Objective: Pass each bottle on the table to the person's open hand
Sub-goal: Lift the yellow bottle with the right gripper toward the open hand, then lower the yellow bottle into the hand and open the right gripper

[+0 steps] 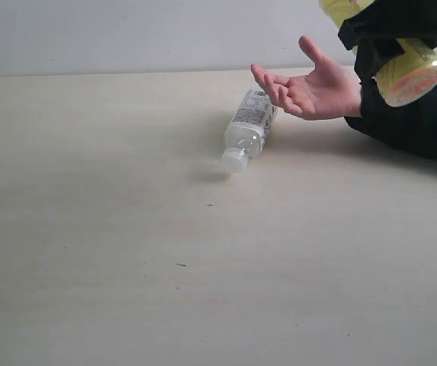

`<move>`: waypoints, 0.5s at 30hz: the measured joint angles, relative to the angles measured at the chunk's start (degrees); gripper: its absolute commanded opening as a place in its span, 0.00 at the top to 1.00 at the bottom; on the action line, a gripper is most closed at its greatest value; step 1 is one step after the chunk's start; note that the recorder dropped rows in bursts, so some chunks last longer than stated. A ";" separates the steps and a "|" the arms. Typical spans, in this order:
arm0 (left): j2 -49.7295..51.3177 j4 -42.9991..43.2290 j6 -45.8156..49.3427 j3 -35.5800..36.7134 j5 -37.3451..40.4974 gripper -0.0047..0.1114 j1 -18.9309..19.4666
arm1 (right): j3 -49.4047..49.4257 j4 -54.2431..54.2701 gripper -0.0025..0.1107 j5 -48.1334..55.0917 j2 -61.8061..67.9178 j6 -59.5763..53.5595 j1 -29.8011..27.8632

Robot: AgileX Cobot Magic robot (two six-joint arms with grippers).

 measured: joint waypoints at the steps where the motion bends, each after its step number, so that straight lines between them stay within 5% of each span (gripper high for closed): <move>1: 0.00 0.00 0.00 0.00 0.00 0.96 0.00 | 0.00 0.57 0.98 -0.13 1.17 0.00 -0.78; 15: 0.00 0.00 0.00 0.00 0.00 0.96 0.00 | -12.35 7.80 0.98 -0.14 15.89 0.26 -2.37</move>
